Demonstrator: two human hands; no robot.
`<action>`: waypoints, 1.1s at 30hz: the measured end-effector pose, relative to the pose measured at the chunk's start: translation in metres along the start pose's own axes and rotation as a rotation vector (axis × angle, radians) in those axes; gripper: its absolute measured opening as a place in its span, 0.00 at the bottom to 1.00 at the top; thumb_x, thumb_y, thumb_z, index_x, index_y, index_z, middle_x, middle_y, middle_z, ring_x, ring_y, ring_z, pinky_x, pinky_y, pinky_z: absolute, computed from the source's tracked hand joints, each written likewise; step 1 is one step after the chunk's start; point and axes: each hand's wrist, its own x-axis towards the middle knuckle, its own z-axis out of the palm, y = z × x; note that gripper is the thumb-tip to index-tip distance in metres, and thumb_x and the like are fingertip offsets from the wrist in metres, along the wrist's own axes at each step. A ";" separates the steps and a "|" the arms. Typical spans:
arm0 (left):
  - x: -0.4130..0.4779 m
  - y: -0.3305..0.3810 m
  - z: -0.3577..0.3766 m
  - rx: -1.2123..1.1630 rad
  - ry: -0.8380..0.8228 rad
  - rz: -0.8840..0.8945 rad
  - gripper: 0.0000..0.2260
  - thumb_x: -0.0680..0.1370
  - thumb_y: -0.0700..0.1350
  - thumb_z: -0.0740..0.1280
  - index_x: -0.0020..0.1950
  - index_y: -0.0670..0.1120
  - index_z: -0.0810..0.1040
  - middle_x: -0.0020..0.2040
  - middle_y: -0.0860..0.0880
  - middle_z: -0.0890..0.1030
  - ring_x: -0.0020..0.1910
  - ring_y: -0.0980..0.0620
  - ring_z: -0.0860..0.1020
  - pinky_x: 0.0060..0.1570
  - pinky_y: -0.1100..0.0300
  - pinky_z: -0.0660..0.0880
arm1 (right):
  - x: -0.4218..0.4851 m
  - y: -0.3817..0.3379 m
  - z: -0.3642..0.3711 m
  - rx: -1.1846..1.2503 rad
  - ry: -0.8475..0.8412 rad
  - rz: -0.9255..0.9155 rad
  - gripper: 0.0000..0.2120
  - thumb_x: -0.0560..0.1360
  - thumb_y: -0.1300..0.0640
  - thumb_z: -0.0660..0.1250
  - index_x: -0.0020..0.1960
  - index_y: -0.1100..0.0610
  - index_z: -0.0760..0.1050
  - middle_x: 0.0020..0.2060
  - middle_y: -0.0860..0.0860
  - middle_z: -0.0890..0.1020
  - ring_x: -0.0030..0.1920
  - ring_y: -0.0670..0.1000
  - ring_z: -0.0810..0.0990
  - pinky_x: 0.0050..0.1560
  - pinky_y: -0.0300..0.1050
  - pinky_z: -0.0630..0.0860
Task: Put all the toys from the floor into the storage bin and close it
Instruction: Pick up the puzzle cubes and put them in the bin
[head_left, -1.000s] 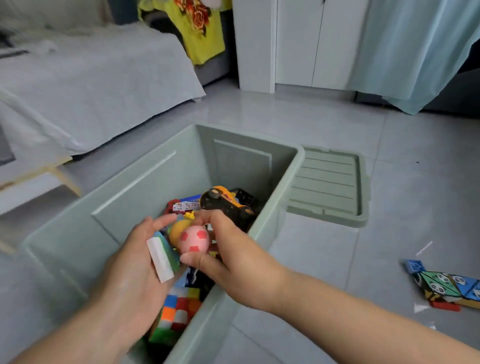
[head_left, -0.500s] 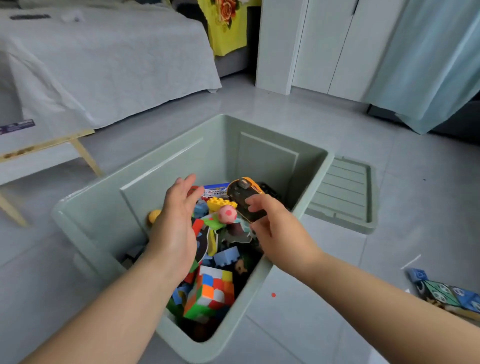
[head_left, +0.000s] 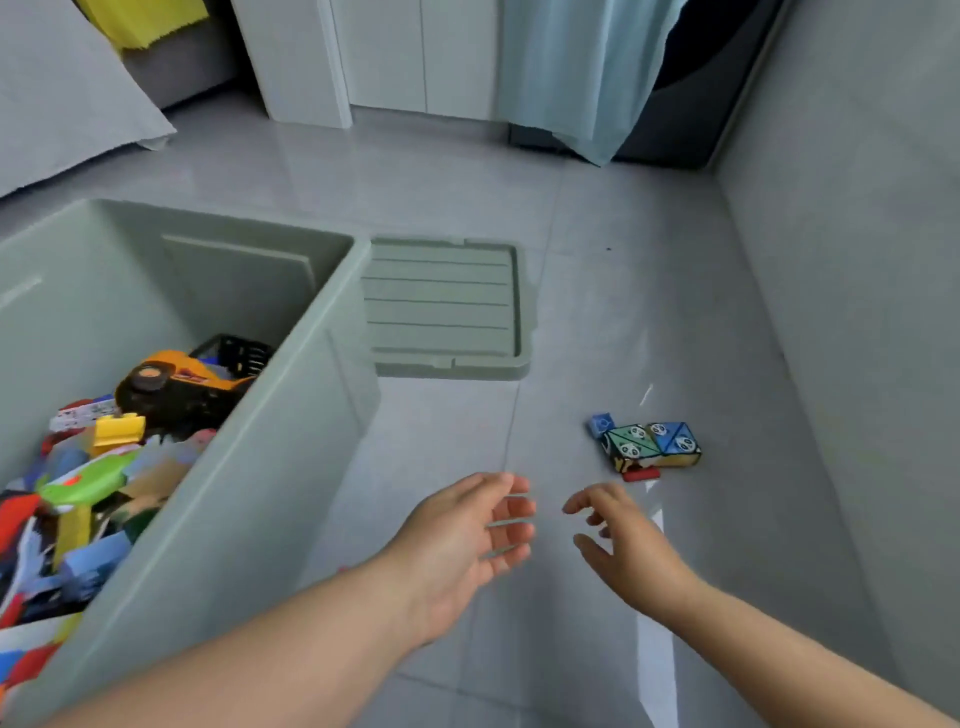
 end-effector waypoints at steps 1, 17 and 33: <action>0.015 -0.011 0.012 0.033 0.020 -0.039 0.09 0.80 0.42 0.61 0.42 0.44 0.77 0.38 0.47 0.78 0.35 0.52 0.75 0.38 0.61 0.74 | 0.002 0.025 -0.003 -0.018 0.025 0.120 0.15 0.74 0.60 0.66 0.55 0.45 0.68 0.57 0.45 0.69 0.53 0.43 0.72 0.57 0.40 0.70; 0.112 -0.113 0.079 -0.210 0.176 -0.154 0.06 0.79 0.43 0.61 0.48 0.45 0.77 0.42 0.47 0.78 0.40 0.51 0.75 0.45 0.58 0.75 | 0.115 0.184 -0.073 -0.659 -0.015 0.289 0.29 0.72 0.58 0.65 0.71 0.54 0.60 0.67 0.55 0.67 0.65 0.61 0.64 0.66 0.50 0.61; 0.124 -0.130 0.053 -0.315 0.219 -0.167 0.19 0.76 0.48 0.65 0.65 0.41 0.73 0.50 0.42 0.83 0.38 0.49 0.84 0.33 0.55 0.81 | 0.022 0.119 -0.019 0.251 0.250 0.255 0.17 0.72 0.50 0.69 0.58 0.54 0.72 0.52 0.50 0.72 0.46 0.42 0.72 0.51 0.36 0.69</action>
